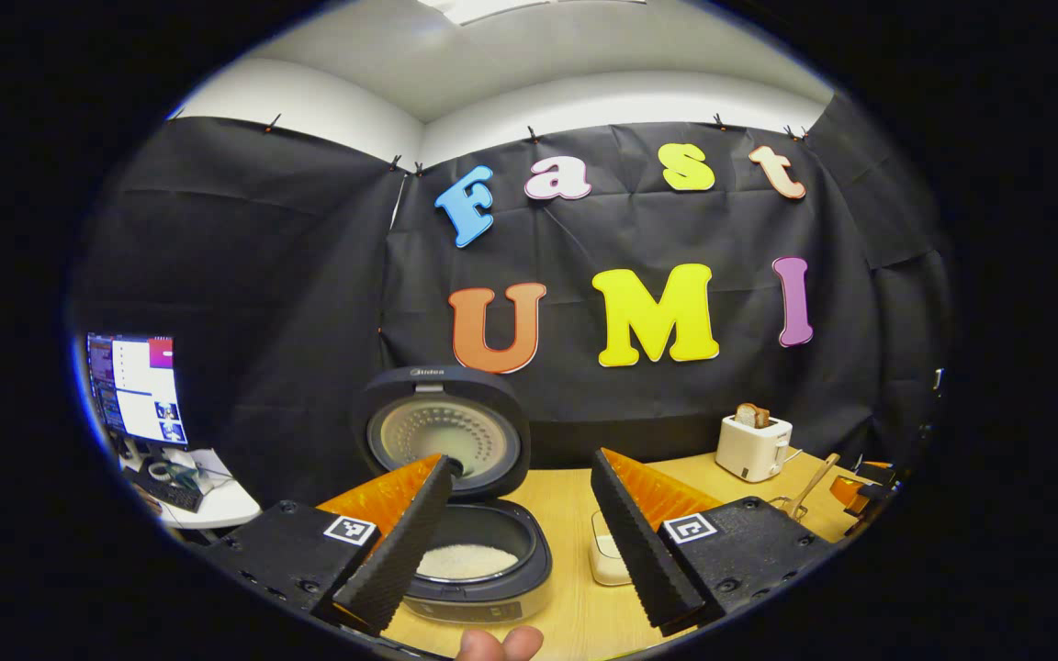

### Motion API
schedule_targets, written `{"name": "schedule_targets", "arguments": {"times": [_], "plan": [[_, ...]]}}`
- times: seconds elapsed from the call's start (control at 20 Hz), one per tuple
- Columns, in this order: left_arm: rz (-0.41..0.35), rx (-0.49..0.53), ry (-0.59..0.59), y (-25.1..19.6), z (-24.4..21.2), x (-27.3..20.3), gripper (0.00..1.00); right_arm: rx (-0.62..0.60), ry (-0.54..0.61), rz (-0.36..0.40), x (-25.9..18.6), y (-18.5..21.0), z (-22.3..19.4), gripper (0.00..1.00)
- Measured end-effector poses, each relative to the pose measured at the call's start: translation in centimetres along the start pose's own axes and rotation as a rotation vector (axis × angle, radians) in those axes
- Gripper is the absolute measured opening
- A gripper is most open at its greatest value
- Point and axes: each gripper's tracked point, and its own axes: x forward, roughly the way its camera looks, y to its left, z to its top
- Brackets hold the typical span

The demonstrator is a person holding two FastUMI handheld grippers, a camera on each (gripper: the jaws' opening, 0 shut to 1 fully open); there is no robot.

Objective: Close the left gripper, press the button to open the rice cooker; take a wooden spoon from the chopstick holder with the right hand, scoop a spoonful of rice and pour it into the rice cooker, then put the wooden spoon back into the chopstick holder.

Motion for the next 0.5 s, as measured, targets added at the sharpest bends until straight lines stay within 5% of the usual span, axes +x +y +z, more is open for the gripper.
{"name": "schedule_targets", "arguments": {"times": [0.5], "plan": [[0.104, 0.066, 0.075, 5.9, 4.9, 11.1, 0.98, -0.021, -0.063, 0.147, 0.4, 4.3, 1.5, 0.95]]}}
